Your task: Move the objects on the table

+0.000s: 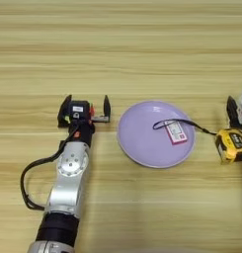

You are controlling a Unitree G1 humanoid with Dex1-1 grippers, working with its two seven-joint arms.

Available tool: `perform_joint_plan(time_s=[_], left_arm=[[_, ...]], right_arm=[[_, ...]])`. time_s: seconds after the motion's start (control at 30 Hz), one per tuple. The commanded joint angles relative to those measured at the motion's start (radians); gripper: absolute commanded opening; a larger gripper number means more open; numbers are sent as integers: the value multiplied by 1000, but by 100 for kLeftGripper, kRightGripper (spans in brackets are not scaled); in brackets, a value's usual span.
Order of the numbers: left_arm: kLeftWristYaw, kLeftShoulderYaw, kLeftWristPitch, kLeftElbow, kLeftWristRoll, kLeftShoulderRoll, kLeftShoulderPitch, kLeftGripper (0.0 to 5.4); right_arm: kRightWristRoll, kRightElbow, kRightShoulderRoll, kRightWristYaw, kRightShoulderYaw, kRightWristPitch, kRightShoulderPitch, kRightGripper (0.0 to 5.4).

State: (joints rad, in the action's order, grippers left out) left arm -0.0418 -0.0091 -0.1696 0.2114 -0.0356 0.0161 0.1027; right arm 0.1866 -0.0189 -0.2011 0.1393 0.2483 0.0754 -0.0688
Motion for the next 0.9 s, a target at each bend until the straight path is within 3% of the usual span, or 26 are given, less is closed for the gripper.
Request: perform_joint_plan(time_s=[0.03,0.9], left_arm=[[5,-7,-6,-8,-5,-1,-6,538],[12,-16,-10,-12,-9,-4,-14,538]], right_arm=[[-7,-36,-14,-4,8,-20,-26,540],[4,-107,-36,-28,33,-43,-139,540]])
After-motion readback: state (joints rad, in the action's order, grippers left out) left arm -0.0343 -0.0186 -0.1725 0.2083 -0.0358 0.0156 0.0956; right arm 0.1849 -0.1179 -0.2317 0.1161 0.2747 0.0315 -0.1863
